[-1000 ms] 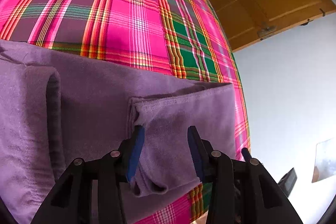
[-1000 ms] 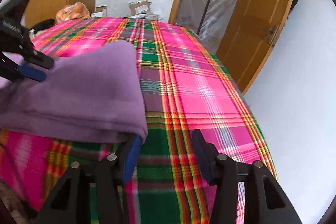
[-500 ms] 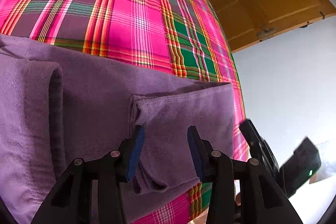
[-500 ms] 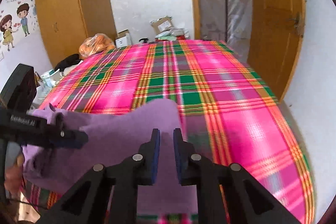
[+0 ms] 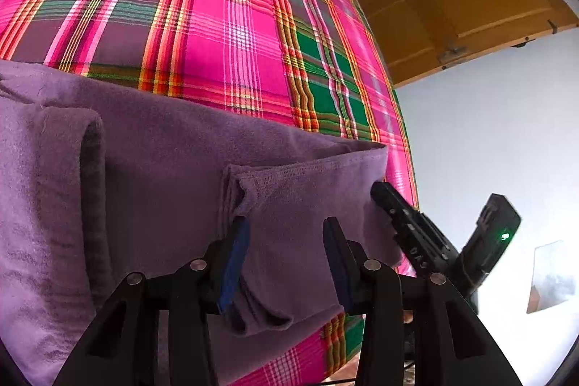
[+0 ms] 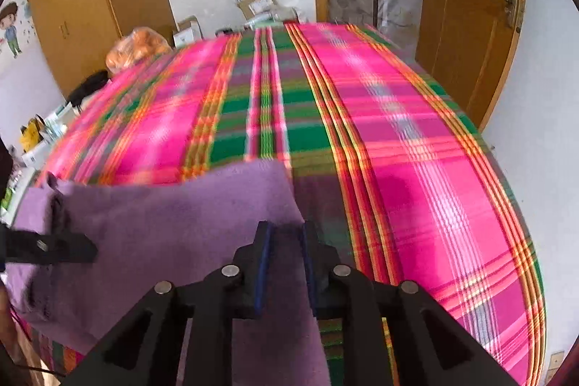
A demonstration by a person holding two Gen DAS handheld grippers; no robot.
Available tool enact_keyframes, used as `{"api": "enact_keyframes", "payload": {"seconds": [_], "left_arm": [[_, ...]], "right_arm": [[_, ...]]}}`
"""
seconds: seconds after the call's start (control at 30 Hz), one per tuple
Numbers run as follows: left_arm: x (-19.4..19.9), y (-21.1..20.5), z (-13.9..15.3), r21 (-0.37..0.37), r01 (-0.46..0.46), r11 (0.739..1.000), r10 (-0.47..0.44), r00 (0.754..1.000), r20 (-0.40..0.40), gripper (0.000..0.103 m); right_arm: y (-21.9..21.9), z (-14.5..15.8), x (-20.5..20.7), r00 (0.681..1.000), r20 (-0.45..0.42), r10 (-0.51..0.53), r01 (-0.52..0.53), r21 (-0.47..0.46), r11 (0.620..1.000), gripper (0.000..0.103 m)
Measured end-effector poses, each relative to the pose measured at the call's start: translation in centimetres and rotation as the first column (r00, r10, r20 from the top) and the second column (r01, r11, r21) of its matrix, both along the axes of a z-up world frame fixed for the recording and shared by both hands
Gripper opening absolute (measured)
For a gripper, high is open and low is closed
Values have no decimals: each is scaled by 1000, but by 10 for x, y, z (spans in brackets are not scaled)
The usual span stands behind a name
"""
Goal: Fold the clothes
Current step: 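Smooth the folded purple garment with the right gripper beside the left gripper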
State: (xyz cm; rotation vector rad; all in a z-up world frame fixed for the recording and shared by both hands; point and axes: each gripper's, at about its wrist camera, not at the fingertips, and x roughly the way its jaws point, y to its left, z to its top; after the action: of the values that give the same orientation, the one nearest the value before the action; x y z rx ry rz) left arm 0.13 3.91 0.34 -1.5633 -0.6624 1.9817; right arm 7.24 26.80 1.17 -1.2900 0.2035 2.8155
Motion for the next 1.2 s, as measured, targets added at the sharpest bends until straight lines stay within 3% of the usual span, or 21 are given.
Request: {"api": "enact_keyframes", "payload": {"seconds": [0.2, 0.33, 0.5, 0.7, 0.93, 1.2], "left_arm": [[-1, -2, -1, 11, 8, 1000, -8, 1000, 2, 45], [-1, -2, -1, 18, 16, 1000, -16, 1000, 2, 44], [1, -4, -1, 18, 19, 1000, -19, 1000, 5, 45], [5, -6, 1, 2, 16, 1000, -16, 1000, 11, 45], [12, -17, 3, -19, -15, 1000, 16, 1000, 17, 45], [24, -18, 6, -61, 4, 998, -3, 1000, 6, 45]], "right_arm": [[-5, 6, -13, 1000, -7, 20, -20, 5, 1000, 17], [-2, -12, -26, 999, 36, -18, 18, 15, 1000, 18], [1, -13, -29, 999, 39, -26, 26, 12, 1000, 28], [12, -9, -25, 997, 66, -24, 25, -7, 1000, 29], [7, 10, 26, 1000, -18, -14, 13, -54, 998, 29], [-20, -2, 58, 1000, -2, 1, 0, 97, 995, 27]]}}
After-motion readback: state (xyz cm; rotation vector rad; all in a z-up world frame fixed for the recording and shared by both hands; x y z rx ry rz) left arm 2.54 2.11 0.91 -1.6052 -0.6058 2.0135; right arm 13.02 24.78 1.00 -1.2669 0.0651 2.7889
